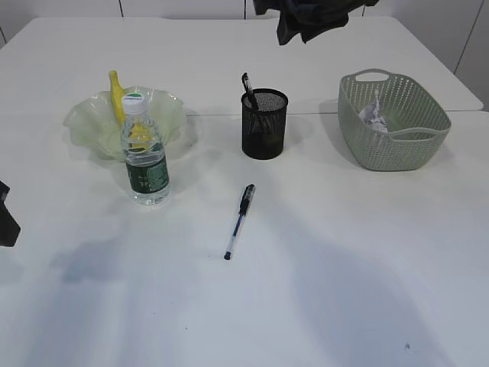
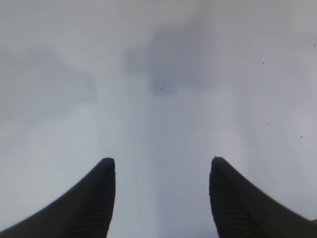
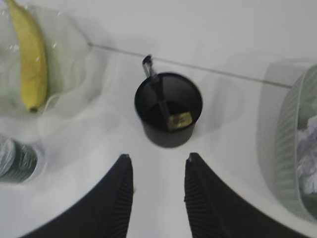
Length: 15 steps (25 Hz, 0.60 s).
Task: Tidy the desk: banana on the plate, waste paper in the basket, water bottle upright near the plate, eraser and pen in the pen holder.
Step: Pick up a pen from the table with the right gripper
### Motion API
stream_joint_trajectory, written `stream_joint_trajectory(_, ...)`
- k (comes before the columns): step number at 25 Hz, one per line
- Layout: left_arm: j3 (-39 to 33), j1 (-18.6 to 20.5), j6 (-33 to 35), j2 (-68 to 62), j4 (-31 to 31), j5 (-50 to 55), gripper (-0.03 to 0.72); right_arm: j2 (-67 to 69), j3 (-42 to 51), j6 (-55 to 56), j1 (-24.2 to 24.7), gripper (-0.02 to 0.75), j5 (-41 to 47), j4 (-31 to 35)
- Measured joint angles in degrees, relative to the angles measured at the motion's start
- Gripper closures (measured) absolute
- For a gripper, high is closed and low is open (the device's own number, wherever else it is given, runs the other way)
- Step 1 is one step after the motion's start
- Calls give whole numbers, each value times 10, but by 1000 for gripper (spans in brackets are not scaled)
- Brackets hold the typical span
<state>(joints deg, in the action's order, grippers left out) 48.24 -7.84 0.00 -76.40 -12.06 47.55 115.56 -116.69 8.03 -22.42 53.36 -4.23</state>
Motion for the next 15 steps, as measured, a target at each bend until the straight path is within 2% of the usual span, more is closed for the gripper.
stream_joint_trajectory(3, 0, 0, 0, 26, 8, 0, 265, -9, 0, 12, -30, 468, 77, 5)
stream_joint_trajectory(6, 0, 0, 0, 50, 12, 0, 265, -8, 0, 73, -48, 467, 126, 20)
stream_joint_trajectory(10, 0, 0, 0, 73, 15, 0, 266, -1, 0, 162, -49, 466, 144, 65)
stream_joint_trajectory(15, 0, 0, 0, 79, 17, 2, 266, 39, 0, 213, -50, 466, 156, 142)
